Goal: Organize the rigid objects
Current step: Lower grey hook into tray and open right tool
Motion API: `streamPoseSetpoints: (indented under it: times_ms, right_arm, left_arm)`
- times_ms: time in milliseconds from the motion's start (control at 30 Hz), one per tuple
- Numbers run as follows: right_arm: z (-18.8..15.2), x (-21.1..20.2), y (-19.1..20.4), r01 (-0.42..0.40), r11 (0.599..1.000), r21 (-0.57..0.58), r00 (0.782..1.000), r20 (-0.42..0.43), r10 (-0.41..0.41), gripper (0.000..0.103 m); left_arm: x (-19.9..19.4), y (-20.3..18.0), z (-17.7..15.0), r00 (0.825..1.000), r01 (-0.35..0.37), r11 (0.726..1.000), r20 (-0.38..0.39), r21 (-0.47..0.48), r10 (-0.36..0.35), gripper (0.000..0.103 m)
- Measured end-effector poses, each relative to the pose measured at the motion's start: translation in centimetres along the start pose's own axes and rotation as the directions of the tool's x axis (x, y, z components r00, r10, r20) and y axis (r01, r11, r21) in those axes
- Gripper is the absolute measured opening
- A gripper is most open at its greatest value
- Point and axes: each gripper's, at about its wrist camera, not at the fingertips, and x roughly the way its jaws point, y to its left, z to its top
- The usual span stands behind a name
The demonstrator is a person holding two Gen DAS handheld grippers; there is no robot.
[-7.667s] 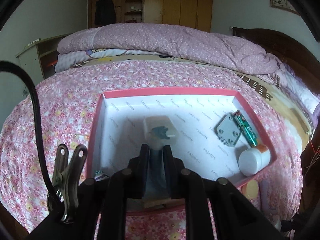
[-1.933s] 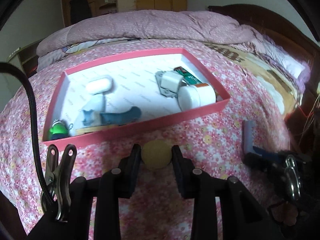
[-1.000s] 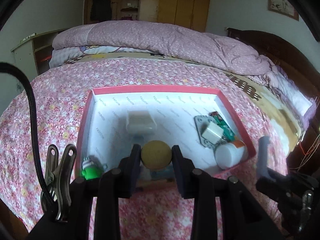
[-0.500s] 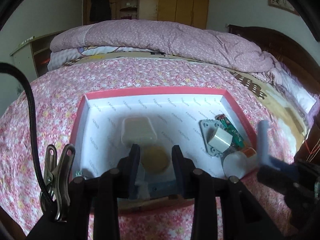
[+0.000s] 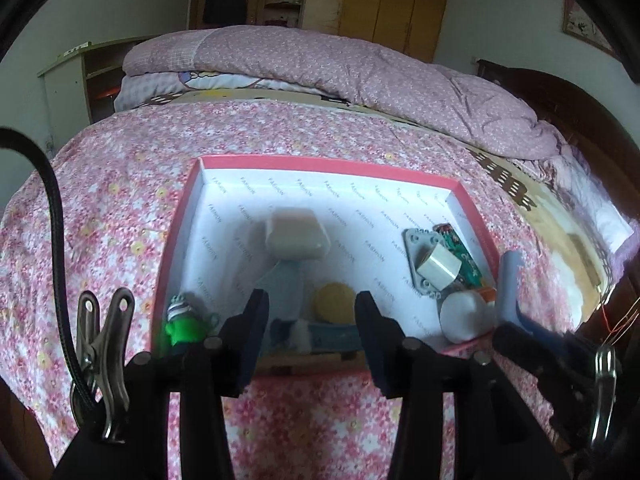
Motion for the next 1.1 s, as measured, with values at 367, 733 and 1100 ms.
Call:
streamPoseSetpoints:
  times_ms: [367, 733, 1100]
  right_arm:
    - [2.2, 2.1, -0.1, 0.022, 1.000, -0.003, 0.999, -0.030, -0.022, 0.019]
    - [3.0, 3.6, 0.6, 0.114, 0.991, -0.064, 0.990, -0.077, -0.119, 0.031]
    - [1.0, 1.3, 2.4, 0.116, 0.984, -0.137, 0.989, -0.075, -0.127, 0.039]
  left_arm:
    - [-0.3, -0.5, -0.5, 1.000, -0.007, 0.999, 0.014, 0.044, 0.007, 0.047]
    - [-0.2, 0.5, -0.6, 1.000, -0.020, 1.000, 0.002, 0.014, 0.020, 0.047]
    - [-1.6, 0.3, -2.0, 0.999, -0.047, 0.999, -0.022, 0.017, 0.047, 0.047]
